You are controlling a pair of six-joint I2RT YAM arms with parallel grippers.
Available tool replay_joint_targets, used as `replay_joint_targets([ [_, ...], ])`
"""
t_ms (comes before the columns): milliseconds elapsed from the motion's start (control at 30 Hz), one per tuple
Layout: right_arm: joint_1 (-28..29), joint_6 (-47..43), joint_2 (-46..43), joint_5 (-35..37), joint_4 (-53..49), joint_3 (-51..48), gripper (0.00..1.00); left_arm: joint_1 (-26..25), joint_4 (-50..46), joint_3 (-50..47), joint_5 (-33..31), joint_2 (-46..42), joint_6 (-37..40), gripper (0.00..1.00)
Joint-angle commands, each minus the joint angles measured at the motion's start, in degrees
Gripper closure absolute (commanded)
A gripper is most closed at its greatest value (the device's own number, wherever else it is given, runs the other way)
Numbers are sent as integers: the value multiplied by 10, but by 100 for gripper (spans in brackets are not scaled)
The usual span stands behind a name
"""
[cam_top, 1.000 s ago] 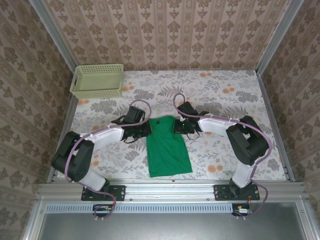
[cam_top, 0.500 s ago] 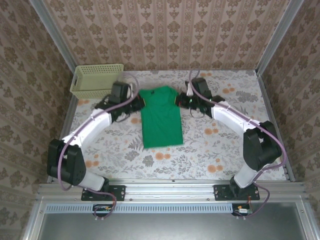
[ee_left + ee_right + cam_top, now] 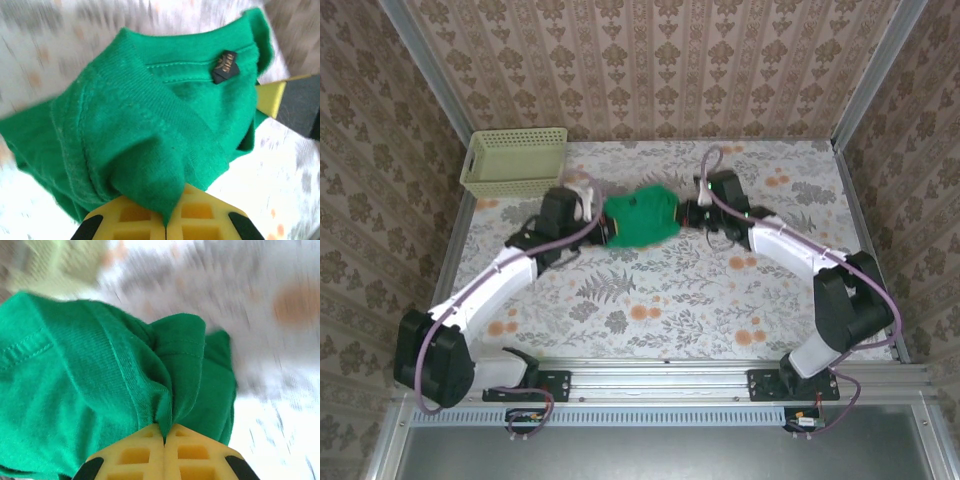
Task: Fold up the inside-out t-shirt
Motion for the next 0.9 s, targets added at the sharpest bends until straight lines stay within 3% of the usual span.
replay_joint_targets([
  [0, 19, 7, -70, 7, 22, -73, 100, -49, 19, -56, -10, -48, -30, 100],
  [100, 36, 13, -91, 17, 17, -110, 100, -76, 18, -89, -39, -79, -53, 100],
  [267, 43, 10, -99, 34, 16, -100, 100, -72, 12, -89, -88, -65, -48, 100],
  [600, 44, -34, 38, 41, 9, 13, 100, -26, 14, -81, -197, -8, -30, 98],
  [733, 45, -43, 102, 46, -5, 49, 100, -4, 27, -80, -176, 37, -33, 94],
  [867, 46, -47, 153, 63, -16, 74, 97, 14, 30, -68, -144, 94, -22, 83],
])
